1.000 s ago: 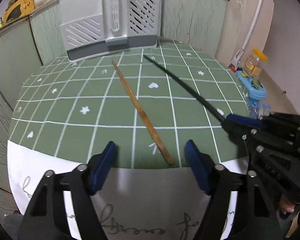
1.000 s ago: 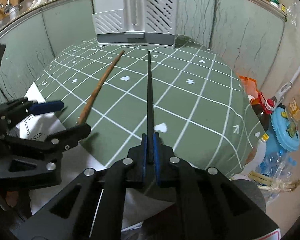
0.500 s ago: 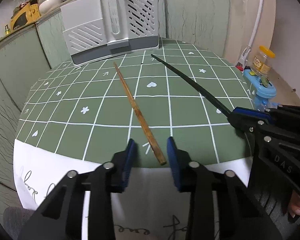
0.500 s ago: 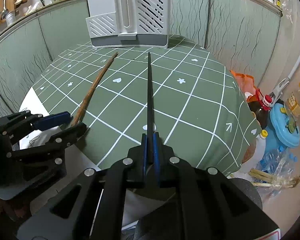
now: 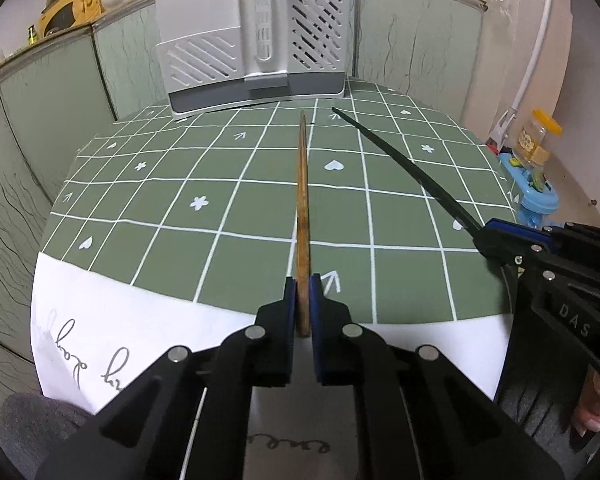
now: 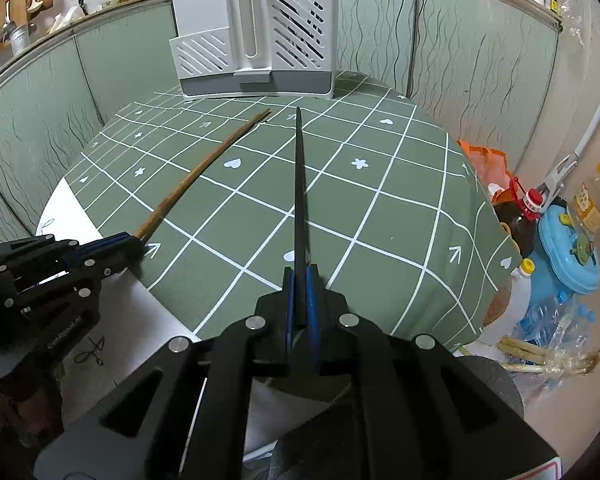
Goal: Organize utensils
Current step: 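Close the left tool on the bamboo chopstick while the right tool holds the black one, then lift both chopsticks and carry them toward the white holder, then lower both chopsticks into the white holder compartments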
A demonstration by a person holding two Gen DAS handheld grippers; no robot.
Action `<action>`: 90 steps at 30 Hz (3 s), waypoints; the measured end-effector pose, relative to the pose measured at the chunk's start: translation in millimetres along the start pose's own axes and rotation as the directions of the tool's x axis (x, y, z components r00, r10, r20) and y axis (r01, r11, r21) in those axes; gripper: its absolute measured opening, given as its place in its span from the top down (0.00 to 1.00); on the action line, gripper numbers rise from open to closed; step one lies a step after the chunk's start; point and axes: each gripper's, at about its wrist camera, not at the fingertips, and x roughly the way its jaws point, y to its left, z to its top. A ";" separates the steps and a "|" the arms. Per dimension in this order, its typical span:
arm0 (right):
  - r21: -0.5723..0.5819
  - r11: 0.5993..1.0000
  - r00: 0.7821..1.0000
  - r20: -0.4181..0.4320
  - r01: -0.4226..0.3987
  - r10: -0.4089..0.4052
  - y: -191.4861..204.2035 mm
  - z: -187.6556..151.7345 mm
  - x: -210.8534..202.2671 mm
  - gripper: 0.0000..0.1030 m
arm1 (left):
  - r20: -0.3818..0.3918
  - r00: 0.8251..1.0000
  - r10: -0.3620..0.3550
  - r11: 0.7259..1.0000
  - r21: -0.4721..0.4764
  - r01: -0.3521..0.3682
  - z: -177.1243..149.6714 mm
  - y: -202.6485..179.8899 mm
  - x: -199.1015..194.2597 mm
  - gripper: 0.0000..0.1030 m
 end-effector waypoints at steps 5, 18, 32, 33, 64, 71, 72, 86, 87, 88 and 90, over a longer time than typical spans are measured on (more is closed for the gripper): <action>0.004 1.000 1.000 0.009 -0.005 0.005 -2.5 3.4 -6.3 0.94 | 0.004 1.000 -0.014 1.000 -0.017 0.014 1.4 8.1 -7.5 0.92; -0.014 1.000 0.998 0.059 -0.019 0.020 -0.2 29.6 -40.2 0.94 | 0.044 0.999 -0.017 1.000 -0.009 0.017 29.0 17.9 -39.7 0.92; -0.031 0.999 0.989 0.141 -0.044 0.048 1.8 75.1 -72.4 0.94 | 0.105 0.994 -0.021 1.000 -0.006 0.022 66.4 25.7 -72.7 0.92; -0.034 0.999 0.988 0.146 -0.043 0.047 2.2 78.9 -73.8 0.94 | 0.113 0.993 -0.023 1.000 -0.007 0.024 71.0 26.9 -75.5 0.92; -0.030 0.997 0.970 0.231 -0.075 0.080 -6.0 187.7 -86.1 0.94 | 0.191 0.980 -0.049 0.998 -0.027 0.055 169.3 45.2 -85.5 0.92; -0.038 0.994 0.969 0.226 -0.098 0.104 -6.2 209.8 -100.7 0.94 | 0.177 0.982 -0.058 0.997 -0.037 0.066 182.0 52.1 -95.1 0.92; -0.038 0.994 0.968 0.226 -0.102 0.108 -6.4 214.4 -104.4 0.94 | 0.180 0.982 -0.062 0.997 -0.037 0.069 185.9 53.2 -98.8 0.92; -0.075 0.994 0.962 0.256 -0.081 0.098 -6.4 297.4 -168.1 0.94 | 0.214 0.972 -0.092 0.996 0.032 0.088 278.2 54.4 -169.7 0.92; -0.076 0.994 0.961 0.260 -0.079 0.097 -6.7 302.8 -171.9 0.94 | 0.215 0.971 -0.104 0.995 0.035 0.098 283.8 54.4 -173.6 0.92; -0.076 0.994 0.960 0.263 -0.082 0.099 -7.4 309.3 -176.4 0.94 | 0.218 0.970 -0.106 0.994 0.035 0.101 288.1 53.7 -176.4 0.92; -0.076 0.994 0.959 0.265 -0.080 0.098 -7.8 319.5 -182.0 0.94 | 0.219 0.969 -0.111 0.994 0.047 0.103 300.0 50.9 -182.0 0.92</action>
